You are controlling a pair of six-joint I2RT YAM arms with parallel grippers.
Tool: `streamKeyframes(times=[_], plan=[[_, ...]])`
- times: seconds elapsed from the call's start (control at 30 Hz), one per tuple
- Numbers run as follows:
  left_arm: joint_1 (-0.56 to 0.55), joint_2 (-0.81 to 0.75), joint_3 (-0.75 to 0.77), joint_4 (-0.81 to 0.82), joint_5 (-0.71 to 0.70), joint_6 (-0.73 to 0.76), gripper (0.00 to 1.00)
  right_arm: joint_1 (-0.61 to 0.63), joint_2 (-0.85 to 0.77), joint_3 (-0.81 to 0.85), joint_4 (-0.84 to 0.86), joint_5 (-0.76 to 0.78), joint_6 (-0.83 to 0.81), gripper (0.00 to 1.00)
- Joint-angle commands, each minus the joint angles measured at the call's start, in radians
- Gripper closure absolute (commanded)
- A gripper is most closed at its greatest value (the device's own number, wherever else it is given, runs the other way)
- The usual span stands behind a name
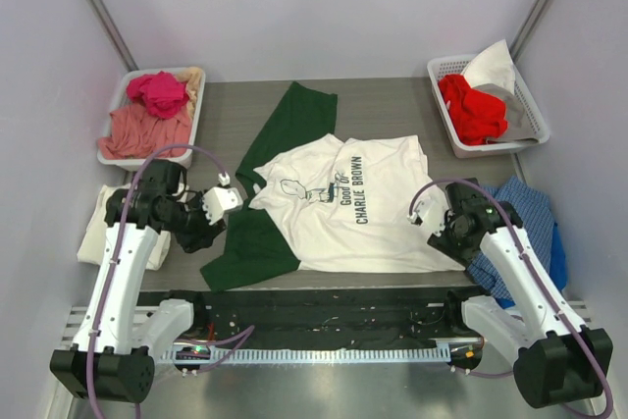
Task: Fold and stack the t-shirts
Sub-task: Flatten out the tshirt
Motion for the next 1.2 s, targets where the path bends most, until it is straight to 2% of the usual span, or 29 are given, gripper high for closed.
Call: streamKeyframes(times=[0.0,0.1,0.2,0.23,0.3,0.33,0.37,0.43,0.5,0.57,0.8,0.93,1.17], plan=[[-0.005,-0.020,0.046,-0.268,0.024,0.028,0.46,-0.002,0.000,0.022,0.009,0.013,-0.003,0.50],[-0.005,-0.037,0.059,-0.184,0.056,0.010,0.40,-0.004,-0.005,0.024,0.079,0.019,0.013,0.44],[-0.005,-0.050,0.032,0.048,0.074,-0.119,0.32,-0.004,0.011,0.019,0.246,0.044,0.084,0.31],[-0.005,-0.049,0.018,0.208,0.073,-0.221,0.30,-0.004,0.041,0.017,0.353,0.061,0.120,0.25],[-0.003,-0.009,-0.017,0.436,0.061,-0.317,0.22,-0.002,0.081,0.024,0.467,0.085,0.170,0.22],[-0.005,0.020,-0.022,0.505,0.056,-0.360,0.20,-0.002,0.138,0.028,0.587,0.116,0.226,0.21],[-0.003,0.052,-0.017,0.568,0.042,-0.451,0.19,-0.004,0.167,0.045,0.645,0.130,0.254,0.21],[-0.003,0.169,0.007,0.703,0.035,-0.521,0.12,-0.004,0.233,0.077,0.773,0.141,0.308,0.21],[-0.005,0.303,0.070,0.781,0.033,-0.610,0.06,-0.004,0.340,0.141,0.831,0.134,0.380,0.21],[-0.005,0.395,0.148,0.818,0.019,-0.656,0.00,-0.004,0.456,0.219,0.877,0.133,0.433,0.19],[-0.034,0.755,0.367,0.947,-0.103,-0.751,0.00,-0.002,0.724,0.418,0.993,0.179,0.489,0.13],[-0.081,0.969,0.554,0.938,-0.178,-0.739,0.00,0.002,0.827,0.519,1.001,0.184,0.503,0.12],[-0.181,1.198,0.785,0.943,-0.311,-0.674,0.00,0.014,0.917,0.591,1.000,0.177,0.507,0.12]])
